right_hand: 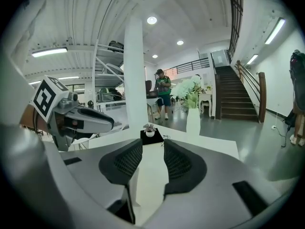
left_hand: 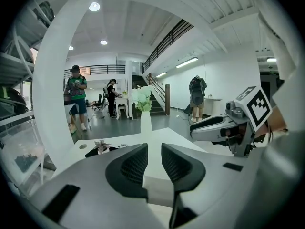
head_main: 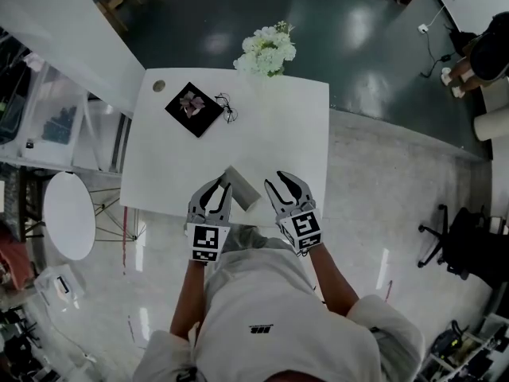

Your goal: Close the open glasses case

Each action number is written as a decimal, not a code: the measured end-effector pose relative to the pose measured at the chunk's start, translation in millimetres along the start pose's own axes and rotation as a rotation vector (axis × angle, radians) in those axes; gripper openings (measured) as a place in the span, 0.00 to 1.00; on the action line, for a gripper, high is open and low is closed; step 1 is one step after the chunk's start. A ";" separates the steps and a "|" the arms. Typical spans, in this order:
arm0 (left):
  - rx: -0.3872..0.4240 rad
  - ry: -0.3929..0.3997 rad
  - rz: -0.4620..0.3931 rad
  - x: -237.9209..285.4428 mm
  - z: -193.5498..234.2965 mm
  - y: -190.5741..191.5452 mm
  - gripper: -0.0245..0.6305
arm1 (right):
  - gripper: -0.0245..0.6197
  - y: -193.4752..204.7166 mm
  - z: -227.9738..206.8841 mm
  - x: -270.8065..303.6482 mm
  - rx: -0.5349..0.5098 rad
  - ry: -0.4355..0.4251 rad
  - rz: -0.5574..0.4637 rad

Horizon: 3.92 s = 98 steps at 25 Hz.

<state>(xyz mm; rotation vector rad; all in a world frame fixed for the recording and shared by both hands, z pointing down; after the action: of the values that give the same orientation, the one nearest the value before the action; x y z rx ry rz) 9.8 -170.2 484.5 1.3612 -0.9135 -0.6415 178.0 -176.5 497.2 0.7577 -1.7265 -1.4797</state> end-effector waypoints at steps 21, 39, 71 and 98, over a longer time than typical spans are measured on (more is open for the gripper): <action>-0.056 0.048 0.119 25.9 -4.1 74.5 0.19 | 0.24 60.2 -5.9 26.4 -0.014 -0.031 0.129; -0.103 0.085 0.208 45.3 -13.7 122.9 0.18 | 0.22 102.5 -6.5 47.1 -0.005 -0.054 0.198; -0.160 0.117 0.275 68.2 -26.9 165.1 0.18 | 0.21 139.7 2.7 65.1 0.028 -0.059 0.287; -0.186 0.101 0.266 45.7 -27.0 170.1 0.17 | 0.20 138.0 32.8 60.8 0.053 -0.114 0.253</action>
<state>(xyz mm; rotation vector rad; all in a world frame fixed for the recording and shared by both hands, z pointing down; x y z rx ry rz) 36.2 -171.5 660.7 1.0739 -0.9103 -0.4383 120.0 -184.8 640.0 0.4678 -1.8766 -1.3299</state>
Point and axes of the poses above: the fingertips, and each gripper's own axes: x forward along the fingers, z to its left, y out of its underside, the point moved 5 cm from there along -x, backward along the fingers, and after that the axes turned 15 degrees about -z, right-handed, at the moved point
